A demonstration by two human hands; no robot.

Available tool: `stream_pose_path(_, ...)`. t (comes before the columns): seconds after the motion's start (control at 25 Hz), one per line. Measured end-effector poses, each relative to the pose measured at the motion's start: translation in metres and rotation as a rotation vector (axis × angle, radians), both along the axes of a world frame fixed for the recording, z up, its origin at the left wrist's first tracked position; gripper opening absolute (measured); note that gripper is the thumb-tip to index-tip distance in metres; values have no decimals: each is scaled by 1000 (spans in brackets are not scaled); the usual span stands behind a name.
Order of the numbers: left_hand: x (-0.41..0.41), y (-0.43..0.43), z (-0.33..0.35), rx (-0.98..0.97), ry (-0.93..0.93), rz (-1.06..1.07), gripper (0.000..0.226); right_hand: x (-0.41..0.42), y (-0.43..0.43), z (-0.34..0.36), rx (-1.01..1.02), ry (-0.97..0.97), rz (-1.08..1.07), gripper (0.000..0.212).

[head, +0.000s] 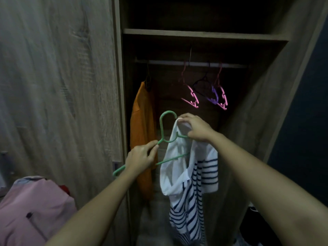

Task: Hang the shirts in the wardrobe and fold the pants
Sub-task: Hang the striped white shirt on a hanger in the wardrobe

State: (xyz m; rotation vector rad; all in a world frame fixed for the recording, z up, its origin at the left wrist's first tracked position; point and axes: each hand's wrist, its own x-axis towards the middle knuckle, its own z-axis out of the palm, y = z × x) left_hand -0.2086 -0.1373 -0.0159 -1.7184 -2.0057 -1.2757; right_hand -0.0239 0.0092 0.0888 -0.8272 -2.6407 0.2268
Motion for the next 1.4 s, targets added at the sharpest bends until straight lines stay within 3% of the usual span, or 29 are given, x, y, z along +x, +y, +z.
stream_pose_path(0.12, 7, 12, 13, 166, -164, -77, 30, 11, -3, 20, -17, 92, 81, 38)
stream_pose_path(0.2, 2, 16, 27, 229, -173, -140, 34, 25, 0, 29, 232, -33, -5, 37)
stream_pose_path(0.32, 4, 28, 50, 337, 9, -56, 35, 32, 7, 34, 536, -84, -106, 59)
stream_pose_path(0.4, 11, 35, 49, 438, 125, 165, 31, 27, 12, 38, 581, -15, -123, 55)
stream_pose_path(0.48, 22, 39, 22, 531, 280, 205, 32, 26, 16, 42, 578, 50, -130, 49)
stream_pose_path(0.56, 42, 39, -24, 400, 427, 139, 33, 30, 17, 47, 546, 150, -154, 50)
stream_pose_path(0.6, 49, 42, -45, 242, 376, 118, 32, 34, 17, 50, 516, 206, -167, 48)
stream_pose_path(0.68, 48, 52, -65, -148, 26, 91, 34, 43, 19, 57, 454, 310, -176, 44)
stream_pose_path(0.76, 34, 68, -62, -415, -276, -174, 53, 59, 26, 62, 438, 380, -164, 45)
stream_pose_path(0.88, 3, 85, -27, -505, -339, -443, 78, 90, 43, 56, 447, 375, -173, 45)
stream_pose_path(1.08, -41, 92, 37, -696, -516, -470, 66, 130, 68, 18, 498, 232, -261, 59)
stream_pose_path(1.24, -34, 96, 81, -784, -473, -338, 49, 129, 73, 6, 728, 65, -243, 68)
stream_pose_path(1.32, -24, 107, 101, -804, -233, -141, 31, 113, 70, 3, 799, -7, -257, 62)
stream_pose_path(1.4, 6, 111, 116, -698, 33, 113, 28, 92, 62, 3, 730, 35, -286, 49)
